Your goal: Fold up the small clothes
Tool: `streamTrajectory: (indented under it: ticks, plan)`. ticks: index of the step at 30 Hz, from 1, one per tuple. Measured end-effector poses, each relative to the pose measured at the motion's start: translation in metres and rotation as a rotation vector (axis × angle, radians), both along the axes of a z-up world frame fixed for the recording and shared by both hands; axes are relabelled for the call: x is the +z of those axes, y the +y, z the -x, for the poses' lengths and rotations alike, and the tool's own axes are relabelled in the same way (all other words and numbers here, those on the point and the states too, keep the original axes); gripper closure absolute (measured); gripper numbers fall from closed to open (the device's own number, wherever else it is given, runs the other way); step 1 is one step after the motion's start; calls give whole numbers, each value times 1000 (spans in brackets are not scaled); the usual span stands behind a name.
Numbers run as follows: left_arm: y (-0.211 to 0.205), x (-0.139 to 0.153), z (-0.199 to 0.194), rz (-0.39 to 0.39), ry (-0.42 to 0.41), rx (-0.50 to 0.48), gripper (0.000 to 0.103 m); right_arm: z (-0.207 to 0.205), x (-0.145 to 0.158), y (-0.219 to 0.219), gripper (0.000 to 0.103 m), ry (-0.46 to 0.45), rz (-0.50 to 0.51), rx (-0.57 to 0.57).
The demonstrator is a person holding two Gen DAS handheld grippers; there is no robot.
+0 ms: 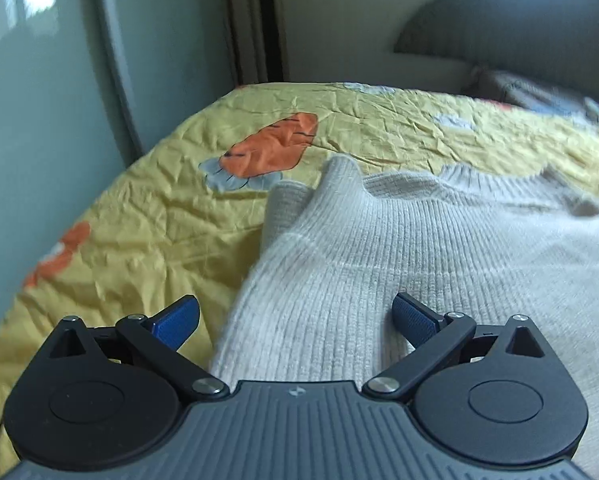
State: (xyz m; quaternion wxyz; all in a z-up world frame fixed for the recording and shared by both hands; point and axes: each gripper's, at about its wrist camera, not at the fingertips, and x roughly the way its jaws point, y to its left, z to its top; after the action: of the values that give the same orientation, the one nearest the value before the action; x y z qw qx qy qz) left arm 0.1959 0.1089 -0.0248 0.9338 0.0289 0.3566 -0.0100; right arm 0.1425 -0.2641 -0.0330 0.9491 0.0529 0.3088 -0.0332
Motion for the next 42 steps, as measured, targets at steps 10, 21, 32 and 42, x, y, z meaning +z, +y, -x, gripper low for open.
streamTrajectory:
  ticks: [10, 21, 32, 42]
  plan:
    - [-5, -9, 35, 36, 5, -19, 0, 57, -13, 57, 0, -24, 124, 177]
    - [-1, -15, 46, 68, -43, 21, 0, 91, -22, 77, 0, -67, 150, 108]
    - [-1, -23, 57, 79, -125, 31, 0, 98, -29, 78, 0, -115, 160, 104]
    - [13, -27, 56, 185, -104, 40, 0, 97, -29, 78, 0, -115, 163, 103]
